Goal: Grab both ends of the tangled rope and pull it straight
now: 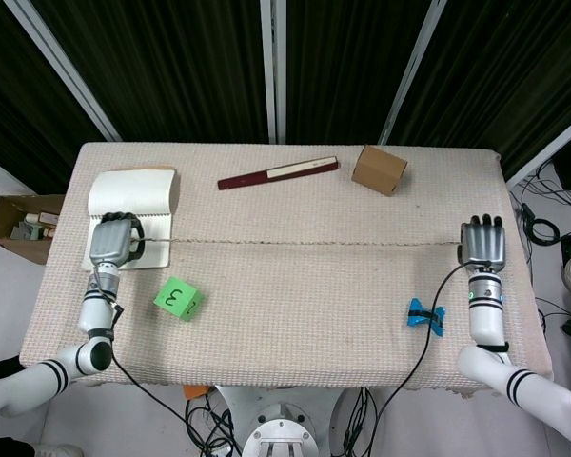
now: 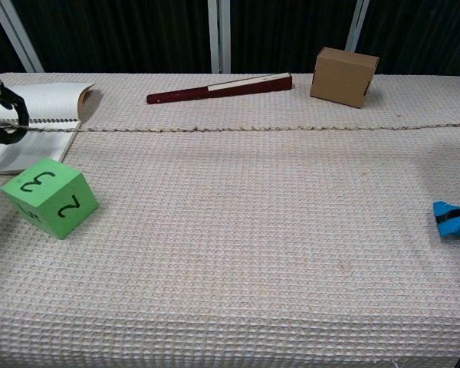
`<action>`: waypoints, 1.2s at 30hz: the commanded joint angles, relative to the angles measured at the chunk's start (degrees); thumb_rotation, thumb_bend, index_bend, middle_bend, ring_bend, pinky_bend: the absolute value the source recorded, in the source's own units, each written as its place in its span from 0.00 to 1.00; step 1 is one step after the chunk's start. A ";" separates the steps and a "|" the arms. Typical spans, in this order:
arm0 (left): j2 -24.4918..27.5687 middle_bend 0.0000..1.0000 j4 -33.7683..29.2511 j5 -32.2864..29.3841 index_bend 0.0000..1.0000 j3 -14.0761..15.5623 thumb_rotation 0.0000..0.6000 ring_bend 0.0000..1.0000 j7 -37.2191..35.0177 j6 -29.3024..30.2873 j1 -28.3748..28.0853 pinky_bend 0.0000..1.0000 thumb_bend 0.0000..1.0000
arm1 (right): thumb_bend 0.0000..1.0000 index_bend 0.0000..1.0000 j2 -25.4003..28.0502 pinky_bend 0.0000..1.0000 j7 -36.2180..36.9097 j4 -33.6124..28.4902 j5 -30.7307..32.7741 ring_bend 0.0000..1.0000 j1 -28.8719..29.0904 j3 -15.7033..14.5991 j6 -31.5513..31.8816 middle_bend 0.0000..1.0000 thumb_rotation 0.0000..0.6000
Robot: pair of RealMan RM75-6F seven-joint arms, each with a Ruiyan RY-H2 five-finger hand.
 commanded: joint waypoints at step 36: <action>34.02 0.20 -35.35 20.37 0.24 8.02 1.00 0.17 -9.04 28.02 24.45 0.14 0.27 | 0.26 0.06 28.29 0.03 41.24 -24.63 -32.59 0.00 -28.09 -8.44 25.43 0.06 1.00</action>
